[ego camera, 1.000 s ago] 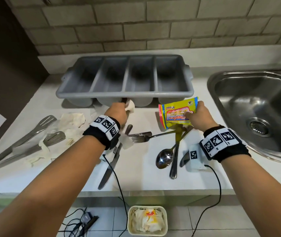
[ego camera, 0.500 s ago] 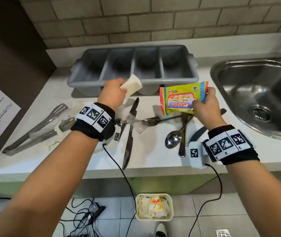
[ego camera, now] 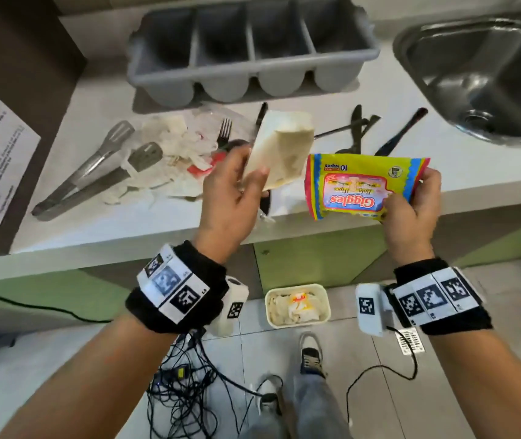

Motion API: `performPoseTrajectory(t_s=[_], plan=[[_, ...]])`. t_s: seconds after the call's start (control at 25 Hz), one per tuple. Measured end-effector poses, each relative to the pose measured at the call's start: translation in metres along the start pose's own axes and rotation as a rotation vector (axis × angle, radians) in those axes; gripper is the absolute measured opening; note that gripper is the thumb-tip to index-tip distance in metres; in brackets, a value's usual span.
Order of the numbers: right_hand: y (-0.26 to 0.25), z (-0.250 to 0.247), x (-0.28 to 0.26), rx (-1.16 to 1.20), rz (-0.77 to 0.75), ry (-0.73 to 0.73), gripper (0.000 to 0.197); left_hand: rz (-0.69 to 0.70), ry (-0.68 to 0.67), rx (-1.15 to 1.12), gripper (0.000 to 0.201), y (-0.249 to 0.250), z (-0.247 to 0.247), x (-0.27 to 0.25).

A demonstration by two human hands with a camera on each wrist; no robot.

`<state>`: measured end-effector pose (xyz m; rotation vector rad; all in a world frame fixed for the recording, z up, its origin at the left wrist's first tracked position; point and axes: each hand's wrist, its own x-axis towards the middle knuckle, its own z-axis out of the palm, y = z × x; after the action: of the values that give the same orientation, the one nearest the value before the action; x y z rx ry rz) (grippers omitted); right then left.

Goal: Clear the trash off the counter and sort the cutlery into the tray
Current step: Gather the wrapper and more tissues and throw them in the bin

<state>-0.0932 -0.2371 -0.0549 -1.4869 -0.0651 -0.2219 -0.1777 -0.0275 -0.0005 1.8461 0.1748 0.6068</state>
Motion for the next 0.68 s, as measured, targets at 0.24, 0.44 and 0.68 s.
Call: performPoseTrajectory(t_s=[0.24,0.44,0.68], plan=[[0.059,-0.051,-0.065,0.079,0.120,0.144,0.042,0.051,-0.013,0.028,0.025,-0.050,0.019,-0.089],[0.150,-0.103,-0.103,-0.029,0.338,0.190,0.041,0.088,-0.232,0.151,0.025,-0.108,0.056,-0.145],[0.255,-0.119,-0.125,-0.325,0.601,0.156,0.031,-0.312,-0.368,0.308,0.032,-0.224,0.106,-0.176]])
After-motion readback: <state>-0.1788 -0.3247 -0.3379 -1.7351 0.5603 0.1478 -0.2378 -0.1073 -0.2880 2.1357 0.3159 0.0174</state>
